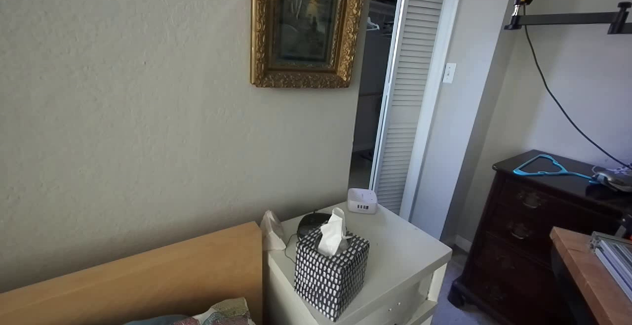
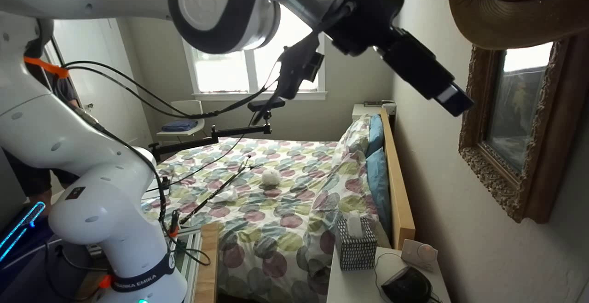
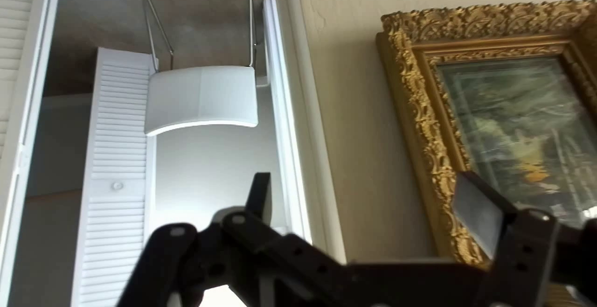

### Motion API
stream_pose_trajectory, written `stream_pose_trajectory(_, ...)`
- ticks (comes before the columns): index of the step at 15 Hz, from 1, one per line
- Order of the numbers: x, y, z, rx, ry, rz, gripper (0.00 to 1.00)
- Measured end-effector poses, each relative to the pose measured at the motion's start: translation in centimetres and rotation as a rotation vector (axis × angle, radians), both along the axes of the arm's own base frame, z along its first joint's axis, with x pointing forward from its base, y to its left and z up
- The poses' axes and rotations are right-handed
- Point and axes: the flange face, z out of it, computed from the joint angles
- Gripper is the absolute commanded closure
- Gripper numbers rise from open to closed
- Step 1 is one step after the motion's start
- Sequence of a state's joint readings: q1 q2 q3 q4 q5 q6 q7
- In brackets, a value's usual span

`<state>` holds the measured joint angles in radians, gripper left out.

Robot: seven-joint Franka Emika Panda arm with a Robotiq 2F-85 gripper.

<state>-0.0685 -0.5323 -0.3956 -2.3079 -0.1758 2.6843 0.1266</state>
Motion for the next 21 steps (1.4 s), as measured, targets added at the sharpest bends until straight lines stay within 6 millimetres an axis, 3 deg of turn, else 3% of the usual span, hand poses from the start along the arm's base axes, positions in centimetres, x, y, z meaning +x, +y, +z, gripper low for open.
stream_pose_trajectory(3,-3.1,1.6,1.7,-0.003,-0.031,0.075,0.00)
stream_pose_trajectory(7,-6.2,2.3,3.3,-0.004,-0.079,0.123,0.00)
stream_pose_trajectory(14,-5.4,2.6,2.9,-0.029,-0.068,0.134,0.00)
stream_pose_trajectory(21,-4.6,4.8,5.7,-0.174,-0.223,0.214,0.00)
